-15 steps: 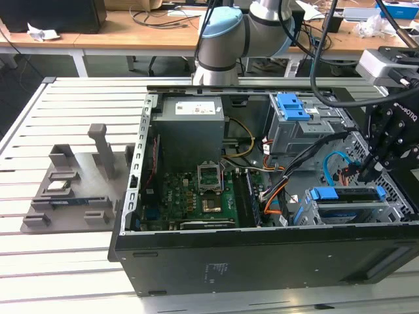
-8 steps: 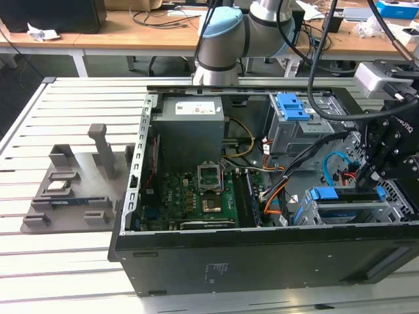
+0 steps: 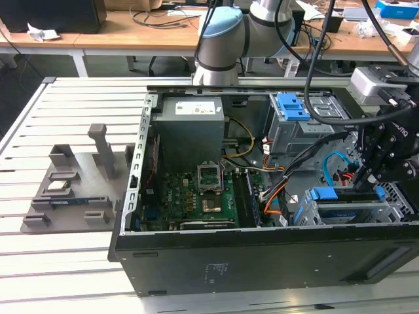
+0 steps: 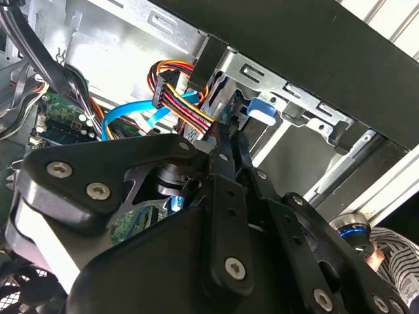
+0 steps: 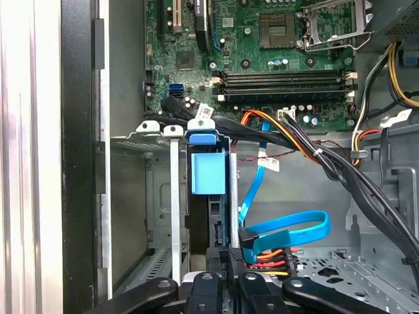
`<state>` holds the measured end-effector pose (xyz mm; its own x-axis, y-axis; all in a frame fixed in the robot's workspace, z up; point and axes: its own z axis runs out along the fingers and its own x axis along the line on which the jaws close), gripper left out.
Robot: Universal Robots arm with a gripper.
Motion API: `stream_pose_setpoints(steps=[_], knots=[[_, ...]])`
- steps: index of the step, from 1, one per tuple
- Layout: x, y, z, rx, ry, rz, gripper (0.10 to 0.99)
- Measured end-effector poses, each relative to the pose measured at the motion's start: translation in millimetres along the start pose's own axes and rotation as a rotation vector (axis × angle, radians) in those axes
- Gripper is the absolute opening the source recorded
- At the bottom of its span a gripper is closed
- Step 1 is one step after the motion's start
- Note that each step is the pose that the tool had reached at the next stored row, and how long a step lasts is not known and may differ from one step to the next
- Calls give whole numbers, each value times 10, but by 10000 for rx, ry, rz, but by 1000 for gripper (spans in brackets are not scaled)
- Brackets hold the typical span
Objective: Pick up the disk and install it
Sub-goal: 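Insert the first disk wire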
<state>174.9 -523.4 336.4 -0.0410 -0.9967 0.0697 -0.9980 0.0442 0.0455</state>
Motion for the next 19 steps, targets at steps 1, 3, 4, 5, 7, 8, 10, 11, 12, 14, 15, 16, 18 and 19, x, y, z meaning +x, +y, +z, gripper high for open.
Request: stream_pose_setpoints(steps=[1,3,4,5,7,8,10,11,12,14,15,16,18,19], knots=[[0,1,0,0,0,0,165],[-1,2,11,-6,-26,2,176],[0,3,9,-3,-17,2,176],[0,2,2,-1,-2,1,239],[3,4,-28,-1,0,1,239],[6,6,-76,0,0,2,239],[11,9,-155,-1,-2,1,239],[14,12,-207,0,-1,1,239],[17,14,-250,0,-2,1,239],[22,18,-334,0,-1,1,161],[25,20,-384,-1,-3,1,106],[28,22,-428,-1,-2,2,106],[34,27,-526,-1,-2,1,106],[36,28,-554,0,-2,1,106]])
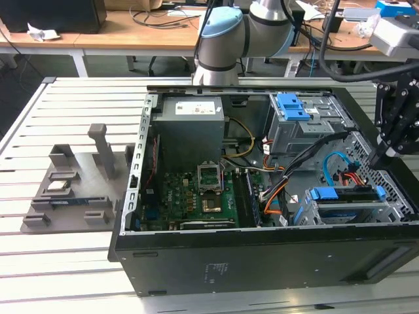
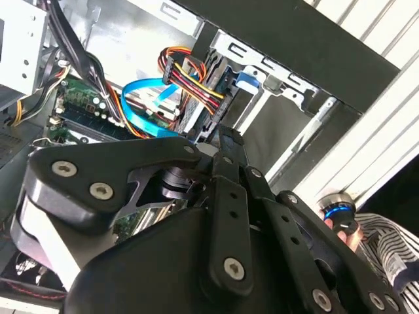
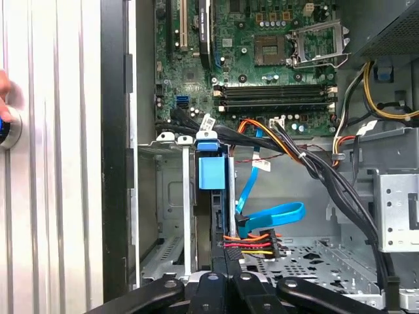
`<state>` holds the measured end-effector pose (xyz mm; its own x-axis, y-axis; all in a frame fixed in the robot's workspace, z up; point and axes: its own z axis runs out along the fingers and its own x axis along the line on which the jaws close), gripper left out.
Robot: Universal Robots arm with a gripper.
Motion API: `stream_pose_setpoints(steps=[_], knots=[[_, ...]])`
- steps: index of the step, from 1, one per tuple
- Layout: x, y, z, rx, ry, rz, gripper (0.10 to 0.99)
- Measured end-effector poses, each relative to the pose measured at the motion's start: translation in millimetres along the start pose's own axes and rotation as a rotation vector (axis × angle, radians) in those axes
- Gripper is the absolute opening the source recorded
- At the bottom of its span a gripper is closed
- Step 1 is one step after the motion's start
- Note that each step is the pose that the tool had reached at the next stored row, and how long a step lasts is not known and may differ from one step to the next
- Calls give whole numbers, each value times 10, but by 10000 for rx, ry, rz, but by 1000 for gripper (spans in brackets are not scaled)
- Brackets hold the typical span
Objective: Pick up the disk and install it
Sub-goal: 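Insert the first disk wire, then insert the second disk wire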
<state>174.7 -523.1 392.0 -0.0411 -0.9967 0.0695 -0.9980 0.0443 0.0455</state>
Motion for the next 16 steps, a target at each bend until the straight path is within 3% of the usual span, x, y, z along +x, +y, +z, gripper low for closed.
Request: stream_pose_setpoints(steps=[9,10,13,16], knots=[[1,1,-17,0,0,0,106],[1,1,-18,0,0,0,235],[0,2,-19,0,0,0,361],[-24,177,41,4,2,-64,361]])
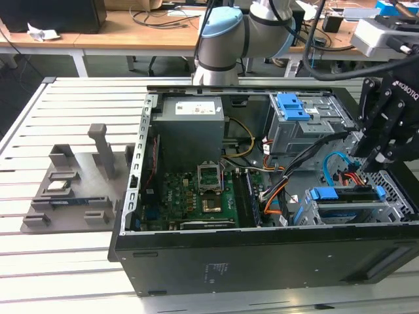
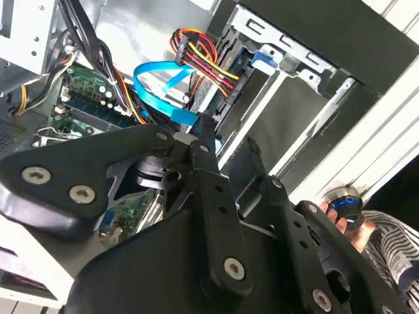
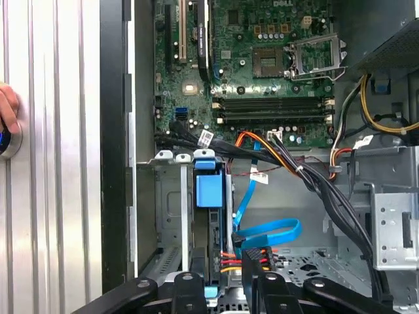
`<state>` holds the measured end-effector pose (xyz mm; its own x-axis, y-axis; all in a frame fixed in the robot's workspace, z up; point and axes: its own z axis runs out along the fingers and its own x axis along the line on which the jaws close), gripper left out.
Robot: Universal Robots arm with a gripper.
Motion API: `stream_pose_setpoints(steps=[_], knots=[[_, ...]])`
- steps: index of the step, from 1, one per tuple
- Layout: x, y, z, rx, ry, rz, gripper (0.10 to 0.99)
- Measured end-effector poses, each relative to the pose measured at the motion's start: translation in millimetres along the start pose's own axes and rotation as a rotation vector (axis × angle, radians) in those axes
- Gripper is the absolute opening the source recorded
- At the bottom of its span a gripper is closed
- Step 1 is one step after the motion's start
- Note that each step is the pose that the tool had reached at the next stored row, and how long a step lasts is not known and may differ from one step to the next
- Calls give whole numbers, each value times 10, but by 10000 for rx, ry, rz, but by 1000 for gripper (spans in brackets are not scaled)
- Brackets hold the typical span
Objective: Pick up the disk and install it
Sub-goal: 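Insert the second disk wire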
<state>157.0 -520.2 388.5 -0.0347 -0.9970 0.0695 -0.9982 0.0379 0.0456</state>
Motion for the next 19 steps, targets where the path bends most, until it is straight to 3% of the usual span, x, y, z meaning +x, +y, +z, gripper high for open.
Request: stream_pose_setpoints(steps=[3,8,14,16,19], knots=[[-27,28,89,36,24,-495,361],[-90,34,163,46,29,-649,361],[-92,33,174,46,31,-653,361],[-93,33,176,47,32,-654,161],[-92,33,179,46,30,-654,161]])
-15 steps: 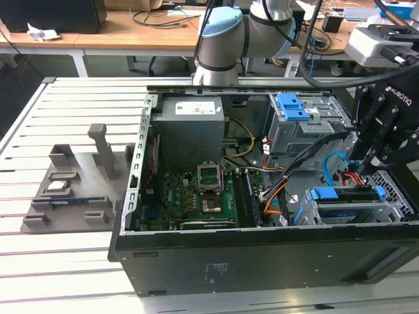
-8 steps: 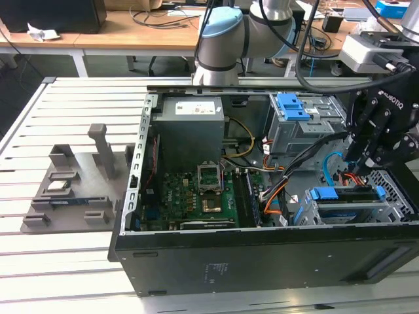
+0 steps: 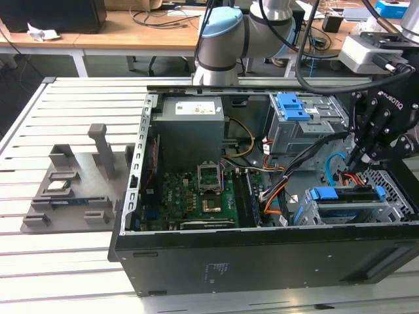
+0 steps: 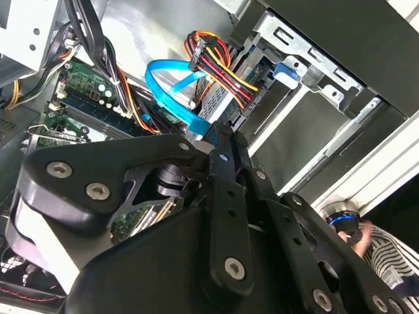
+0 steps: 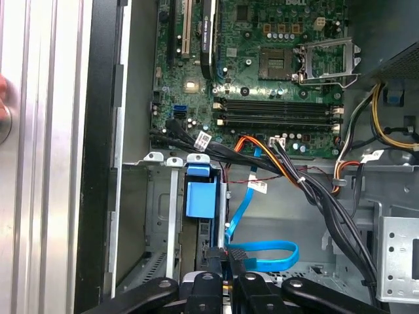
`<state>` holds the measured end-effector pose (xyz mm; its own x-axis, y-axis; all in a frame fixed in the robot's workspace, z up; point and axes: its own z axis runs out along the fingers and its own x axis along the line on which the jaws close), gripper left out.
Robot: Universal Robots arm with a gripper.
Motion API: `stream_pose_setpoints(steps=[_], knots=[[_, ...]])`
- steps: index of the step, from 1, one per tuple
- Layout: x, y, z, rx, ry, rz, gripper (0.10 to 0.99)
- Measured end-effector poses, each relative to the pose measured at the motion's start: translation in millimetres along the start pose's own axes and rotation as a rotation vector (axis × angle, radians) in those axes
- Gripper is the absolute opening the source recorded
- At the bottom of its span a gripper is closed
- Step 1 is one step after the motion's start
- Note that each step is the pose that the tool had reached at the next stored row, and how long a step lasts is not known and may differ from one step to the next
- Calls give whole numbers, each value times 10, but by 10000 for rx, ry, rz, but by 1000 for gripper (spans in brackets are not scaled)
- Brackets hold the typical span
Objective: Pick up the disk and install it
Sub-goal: 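Insert the second disk wire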
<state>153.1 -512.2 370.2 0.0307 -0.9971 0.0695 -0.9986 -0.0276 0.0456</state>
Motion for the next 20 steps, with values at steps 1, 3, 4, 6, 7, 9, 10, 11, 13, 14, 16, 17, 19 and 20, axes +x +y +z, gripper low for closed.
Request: stream_pose_setpoints(steps=[1,3,4,6,7,9,10,11,13,14,16,17,19,20], knots=[[6,0,2,1,6,1,161],[55,1,14,-2,103,5,161],[58,0,44,-3,108,4,161],[57,-3,98,-3,107,4,161],[59,-4,120,-4,108,5,161],[119,-4,166,-3,107,5,161],[122,-4,176,-3,105,5,161],[122,-4,182,-3,101,4,161],[121,-6,208,0,1,0,161],[127,-6,215,0,-4,0,161],[146,-6,217,0,-4,0,161],[158,-5,217,0,-3,0,161],[185,-4,220,0,-4,0,161],[192,-5,221,0,-3,0,161]])
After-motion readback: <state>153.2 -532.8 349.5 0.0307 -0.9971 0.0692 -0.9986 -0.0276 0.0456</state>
